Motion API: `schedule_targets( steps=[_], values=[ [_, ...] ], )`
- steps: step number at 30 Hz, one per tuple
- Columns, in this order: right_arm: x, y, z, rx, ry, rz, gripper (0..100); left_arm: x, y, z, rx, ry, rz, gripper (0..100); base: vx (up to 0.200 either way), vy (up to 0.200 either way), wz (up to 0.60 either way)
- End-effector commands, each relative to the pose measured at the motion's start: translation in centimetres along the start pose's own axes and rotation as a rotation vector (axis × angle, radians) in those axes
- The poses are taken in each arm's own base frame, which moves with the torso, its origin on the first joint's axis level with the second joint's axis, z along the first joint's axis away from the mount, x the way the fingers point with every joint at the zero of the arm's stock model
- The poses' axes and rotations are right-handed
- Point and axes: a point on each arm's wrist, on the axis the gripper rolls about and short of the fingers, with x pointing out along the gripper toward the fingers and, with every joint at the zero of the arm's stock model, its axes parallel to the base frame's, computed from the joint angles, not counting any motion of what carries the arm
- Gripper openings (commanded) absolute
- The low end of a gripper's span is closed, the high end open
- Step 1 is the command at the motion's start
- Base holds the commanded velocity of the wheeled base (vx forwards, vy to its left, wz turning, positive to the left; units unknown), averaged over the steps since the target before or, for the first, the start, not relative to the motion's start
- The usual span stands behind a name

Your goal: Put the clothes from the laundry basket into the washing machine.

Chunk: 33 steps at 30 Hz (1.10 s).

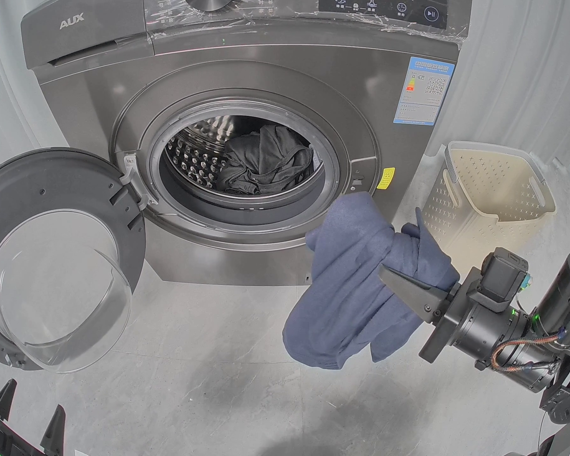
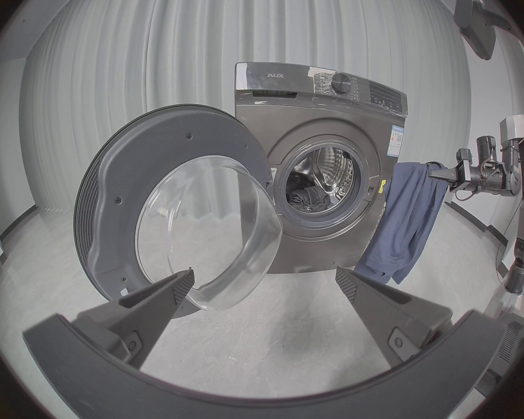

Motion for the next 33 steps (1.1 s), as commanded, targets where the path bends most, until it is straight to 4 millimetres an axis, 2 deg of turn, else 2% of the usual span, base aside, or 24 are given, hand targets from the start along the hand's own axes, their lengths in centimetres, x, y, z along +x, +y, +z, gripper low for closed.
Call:
schedule_targets(
  steps=[1,7,14,20,21,25,30,31,33],
  values=[
    [0.0,0.0,-0.1,0.0,0.003,-0.001,0,0.1,0.0,-0.4,-0.001,0.007,0.0,100,0.0,0.2,0.0],
    [-0.1,0.0,-0.3,0.003,0.009,-0.002,0,0.0,0.0,-0.4,-0.004,0.005,0.003,100,0.0,0.2,0.0],
    [-0.2,-0.2,-0.5,0.001,0.021,-0.045,0,0.0,0.0,-0.4,0.002,0.005,0.005,100,0.0,0.0,0.0],
    [0.5,-0.7,-1.2,-0.002,0.042,-0.088,0,0.0,0.0,-0.4,0.015,0.001,0.009,100,0.0,0.0,0.0],
    [1.6,-0.4,-1.2,0.0,0.028,-0.079,0,0.0,0.0,-0.4,0.012,0.001,0.009,100,0.0,0.0,0.0],
    [3.2,0.2,-0.6,0.007,-0.015,-0.06,0,0.0,0.0,-0.4,0.015,0.002,0.006,100,0.0,0.0,0.0],
    [4.4,1.2,0.5,0.021,-0.096,-0.025,0,0.0,0.0,-0.4,0.032,-0.007,0.002,100,0.0,0.0,0.0],
    [4.6,1.2,0.6,0.022,-0.105,-0.021,0,-0.1,0.0,0.2,0.04,-0.044,0.002,100,0.0,0.0,0.0],
    [4.7,1.3,0.9,0.028,-0.118,-0.017,0,-0.9,-0.2,3.6,0.041,-0.184,-0.036,100,0.0,0.0,0.0]
  ],
)
